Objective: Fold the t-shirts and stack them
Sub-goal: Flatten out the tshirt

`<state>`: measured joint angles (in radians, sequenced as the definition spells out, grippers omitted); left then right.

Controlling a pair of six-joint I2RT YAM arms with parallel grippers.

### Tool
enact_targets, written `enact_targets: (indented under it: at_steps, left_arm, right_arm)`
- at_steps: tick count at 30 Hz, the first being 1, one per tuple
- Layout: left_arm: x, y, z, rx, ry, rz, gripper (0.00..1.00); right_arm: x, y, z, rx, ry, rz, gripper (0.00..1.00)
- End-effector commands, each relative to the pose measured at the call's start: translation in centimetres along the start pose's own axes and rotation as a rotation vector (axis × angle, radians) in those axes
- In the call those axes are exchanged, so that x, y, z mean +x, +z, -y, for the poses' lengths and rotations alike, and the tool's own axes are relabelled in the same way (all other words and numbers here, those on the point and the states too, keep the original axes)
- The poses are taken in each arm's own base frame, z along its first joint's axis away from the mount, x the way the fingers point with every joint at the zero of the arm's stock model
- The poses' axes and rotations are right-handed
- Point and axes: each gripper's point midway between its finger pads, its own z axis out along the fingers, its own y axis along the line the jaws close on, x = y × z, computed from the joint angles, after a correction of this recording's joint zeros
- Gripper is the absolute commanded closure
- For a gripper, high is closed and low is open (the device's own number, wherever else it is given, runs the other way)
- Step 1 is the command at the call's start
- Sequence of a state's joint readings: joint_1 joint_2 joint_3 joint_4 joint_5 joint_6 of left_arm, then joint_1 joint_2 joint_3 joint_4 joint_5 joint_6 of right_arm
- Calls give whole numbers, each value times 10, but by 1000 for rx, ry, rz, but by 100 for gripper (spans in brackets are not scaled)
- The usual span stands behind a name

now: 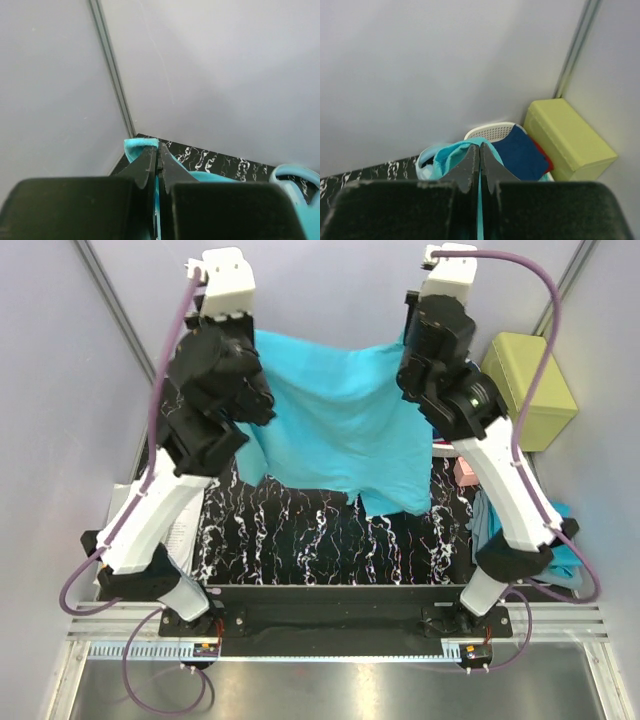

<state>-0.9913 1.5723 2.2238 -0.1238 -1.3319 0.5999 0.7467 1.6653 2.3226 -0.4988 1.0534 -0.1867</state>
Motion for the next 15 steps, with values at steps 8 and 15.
enact_targets:
  at_steps: [8, 15]
  left_arm:
    - [91, 94, 44, 213, -19, -171, 100]
    - [77, 119, 53, 261, -146, -146, 100]
  right_arm:
    - [72, 86, -48, -129, 131, -163, 100]
    - [70, 105, -51, -151, 155, -142, 100]
